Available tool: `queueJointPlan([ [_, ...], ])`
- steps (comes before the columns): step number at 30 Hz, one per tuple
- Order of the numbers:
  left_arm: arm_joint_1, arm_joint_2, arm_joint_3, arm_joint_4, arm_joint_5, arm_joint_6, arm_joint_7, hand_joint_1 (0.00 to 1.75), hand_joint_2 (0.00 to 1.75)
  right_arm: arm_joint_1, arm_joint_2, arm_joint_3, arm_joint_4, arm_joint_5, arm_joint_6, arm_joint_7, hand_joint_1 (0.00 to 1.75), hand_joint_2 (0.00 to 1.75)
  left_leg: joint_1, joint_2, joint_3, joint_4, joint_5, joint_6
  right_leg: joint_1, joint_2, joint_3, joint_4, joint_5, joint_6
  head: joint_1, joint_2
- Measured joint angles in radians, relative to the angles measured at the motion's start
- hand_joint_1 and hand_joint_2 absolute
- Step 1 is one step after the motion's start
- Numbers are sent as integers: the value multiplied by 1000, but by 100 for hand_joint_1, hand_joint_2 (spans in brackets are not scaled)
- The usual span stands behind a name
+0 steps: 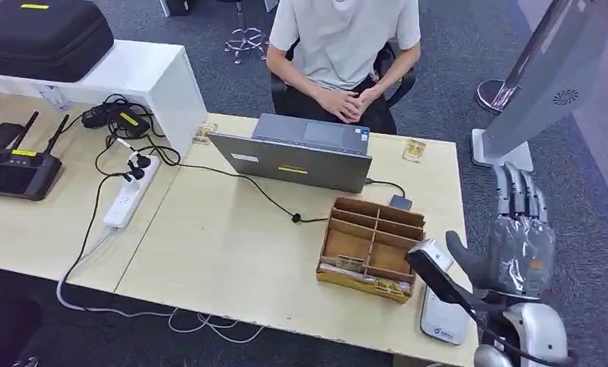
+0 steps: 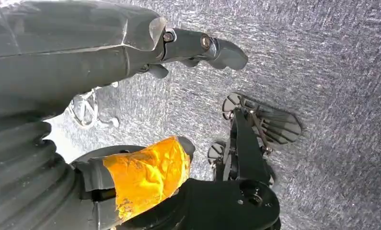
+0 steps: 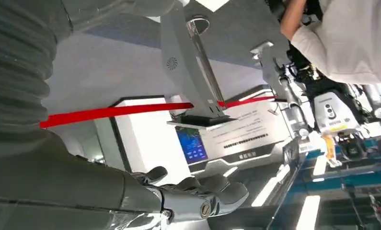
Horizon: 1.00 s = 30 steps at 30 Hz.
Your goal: Pass the card to the sensor for recognition and then transmit it.
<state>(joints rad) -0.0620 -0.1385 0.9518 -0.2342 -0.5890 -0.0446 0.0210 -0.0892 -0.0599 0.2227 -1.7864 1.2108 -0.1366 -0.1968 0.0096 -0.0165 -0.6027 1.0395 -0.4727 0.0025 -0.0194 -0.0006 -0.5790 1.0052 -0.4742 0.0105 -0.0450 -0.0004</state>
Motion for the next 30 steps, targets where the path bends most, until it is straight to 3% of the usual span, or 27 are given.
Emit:
queueJointPlan([
  [7,-1,-4,11,0,7,3,0,0,175,35,-26,12,-47,-8,-7,-8,0,175,0,0,1,0,0,0,0,0,1,0,0,0,0,0],
  [12,2,-8,33,0,23,13,0,0,175,177,-67,16,-117,15,-67,-25,0,175,0,-2,0,0,0,0,0,-1,1,0,-1,1,0,0],
  [17,2,-8,50,0,24,12,0,0,175,275,-103,24,-132,23,-74,-41,0,175,0,-1,0,0,-3,1,0,-1,1,0,-3,1,0,0],
  [30,-1,-7,58,0,-6,3,0,0,175,276,-133,195,29,13,-59,-6,0,175,0,0,1,0,-2,1,0,0,2,0,-3,1,0,0],
])
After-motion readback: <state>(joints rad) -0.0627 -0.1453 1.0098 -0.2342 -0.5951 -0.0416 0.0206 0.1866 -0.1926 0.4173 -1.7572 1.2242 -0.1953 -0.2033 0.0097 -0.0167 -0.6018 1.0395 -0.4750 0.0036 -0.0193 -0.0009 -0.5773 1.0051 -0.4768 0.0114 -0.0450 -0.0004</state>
